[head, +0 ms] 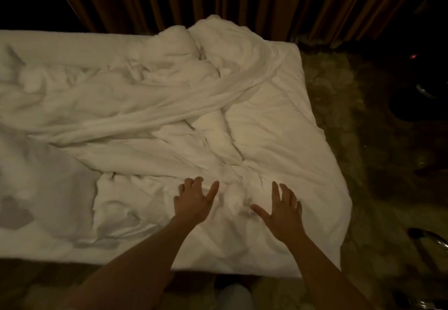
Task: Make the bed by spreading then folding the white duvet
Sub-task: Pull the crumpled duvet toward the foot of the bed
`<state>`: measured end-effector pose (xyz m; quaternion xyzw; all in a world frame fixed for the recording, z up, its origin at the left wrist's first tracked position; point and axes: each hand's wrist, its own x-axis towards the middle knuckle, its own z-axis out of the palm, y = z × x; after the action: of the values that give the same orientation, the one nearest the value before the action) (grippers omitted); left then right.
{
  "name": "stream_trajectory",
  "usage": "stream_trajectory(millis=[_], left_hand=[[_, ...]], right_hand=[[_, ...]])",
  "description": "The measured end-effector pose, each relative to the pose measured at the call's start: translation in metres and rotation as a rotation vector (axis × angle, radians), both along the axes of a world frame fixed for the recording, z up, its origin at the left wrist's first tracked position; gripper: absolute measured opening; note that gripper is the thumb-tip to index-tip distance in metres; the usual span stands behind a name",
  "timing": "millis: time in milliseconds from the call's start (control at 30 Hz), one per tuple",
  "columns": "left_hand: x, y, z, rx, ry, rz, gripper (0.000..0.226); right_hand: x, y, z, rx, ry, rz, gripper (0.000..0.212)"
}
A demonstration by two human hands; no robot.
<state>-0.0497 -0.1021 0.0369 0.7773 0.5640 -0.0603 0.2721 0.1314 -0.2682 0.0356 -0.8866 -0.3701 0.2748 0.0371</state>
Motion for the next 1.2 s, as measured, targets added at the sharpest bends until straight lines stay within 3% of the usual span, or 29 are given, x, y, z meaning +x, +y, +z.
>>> stream_trajectory(millis=[167,267,433,633,800,900,1200], left_hand=[[-0.117,0.043,0.045,0.071,-0.046,0.099,0.080],[-0.220,0.080,0.082,0.137,-0.072,0.183,0.082],[-0.407,0.144,0.146,0.277,-0.032,0.384,0.089],[-0.528,0.221,0.197,0.376,-0.093,0.576,0.089],[-0.577,0.265,0.180,0.305,-0.086,0.681,0.083],[-0.610,0.300,0.155,0.219,-0.048,0.751,0.085],[-0.677,0.453,0.109,0.060,-0.166,1.016,0.120]], right_hand=[[-0.101,0.076,0.059,0.116,-0.080,0.163,0.125],[-0.184,0.137,0.100,0.211,-0.156,0.286,0.118],[-0.339,0.238,0.163,0.369,-0.174,0.468,0.127],[-0.459,0.332,0.208,0.452,-0.185,0.678,0.107],[-0.513,0.402,0.192,0.476,-0.170,0.728,0.105],[-0.542,0.454,0.161,0.428,-0.125,0.751,0.114],[-0.613,0.613,0.104,0.280,-0.069,0.736,0.128]])
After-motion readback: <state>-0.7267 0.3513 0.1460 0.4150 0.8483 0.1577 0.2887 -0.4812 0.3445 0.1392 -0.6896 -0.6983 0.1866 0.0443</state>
